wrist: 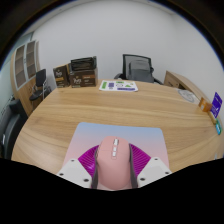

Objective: Arrange mouse

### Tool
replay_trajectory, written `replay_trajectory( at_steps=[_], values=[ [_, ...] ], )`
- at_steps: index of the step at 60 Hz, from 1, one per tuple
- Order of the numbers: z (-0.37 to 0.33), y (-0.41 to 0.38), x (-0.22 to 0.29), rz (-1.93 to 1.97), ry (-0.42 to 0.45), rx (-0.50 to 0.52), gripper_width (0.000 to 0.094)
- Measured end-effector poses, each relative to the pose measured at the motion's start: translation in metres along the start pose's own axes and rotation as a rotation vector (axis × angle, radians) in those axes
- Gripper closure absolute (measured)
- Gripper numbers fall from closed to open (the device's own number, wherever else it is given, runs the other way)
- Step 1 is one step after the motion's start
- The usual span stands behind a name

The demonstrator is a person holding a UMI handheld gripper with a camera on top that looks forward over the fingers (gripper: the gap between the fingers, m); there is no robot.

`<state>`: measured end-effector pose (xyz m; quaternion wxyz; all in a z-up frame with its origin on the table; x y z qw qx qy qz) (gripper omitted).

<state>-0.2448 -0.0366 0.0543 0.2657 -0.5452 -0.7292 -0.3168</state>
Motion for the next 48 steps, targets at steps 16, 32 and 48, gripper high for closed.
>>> replay_trajectory(
  at_steps=[16, 32, 48],
  values=[
    [0.002, 0.004, -0.005, -0.005, -0.021, 0.062, 0.0299],
    [-0.053, -0.019, -0.016, 0.087, 0.013, -0.001, 0.0102],
    [-0.164, -0.081, -0.046, 0.145, -0.002, -0.088, 0.0106]
  ],
)
Point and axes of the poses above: the point between the fingertips, and its own axes, seen from behind it with the camera up: y to the right, x up, z forward, the way the camera looks, the point moved 9 cm from there along -z, backward, against the way the camera looks, and after that the axes turned 13 degrees about -z, right-handed, at the moved point
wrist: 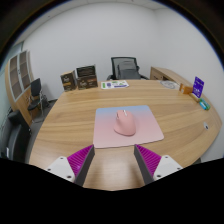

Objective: Arrange mouse

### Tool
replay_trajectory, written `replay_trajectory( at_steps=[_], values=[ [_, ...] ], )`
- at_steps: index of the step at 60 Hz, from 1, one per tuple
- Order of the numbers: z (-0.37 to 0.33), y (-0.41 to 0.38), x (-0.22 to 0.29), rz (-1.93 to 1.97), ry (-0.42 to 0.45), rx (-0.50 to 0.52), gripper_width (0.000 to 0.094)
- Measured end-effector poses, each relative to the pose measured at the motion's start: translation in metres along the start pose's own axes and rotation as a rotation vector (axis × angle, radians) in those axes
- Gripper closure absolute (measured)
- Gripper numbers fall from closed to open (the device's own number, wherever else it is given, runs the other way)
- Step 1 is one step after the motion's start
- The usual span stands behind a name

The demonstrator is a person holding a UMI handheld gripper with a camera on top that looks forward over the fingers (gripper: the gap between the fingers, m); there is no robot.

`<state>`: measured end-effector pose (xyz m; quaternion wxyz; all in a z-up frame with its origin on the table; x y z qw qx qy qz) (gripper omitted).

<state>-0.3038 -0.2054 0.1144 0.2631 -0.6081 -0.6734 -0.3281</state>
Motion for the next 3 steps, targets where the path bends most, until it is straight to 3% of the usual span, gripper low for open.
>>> replay_trajectory(
  at_steps=[3],
  values=[
    [-0.02, -0.007, -0.008, 0.015, -0.008, 0.008, 0.0105]
  ],
)
Point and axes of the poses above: the point between the fingertips, and its own axes, seen from behind it with the camera up: y to the right, x up, z forward, the way the camera looks, the point moved 9 cm from there along -z, backward, against the way the camera looks, and after that the axes turned 13 degrees about -z, right-handed, at the moved point
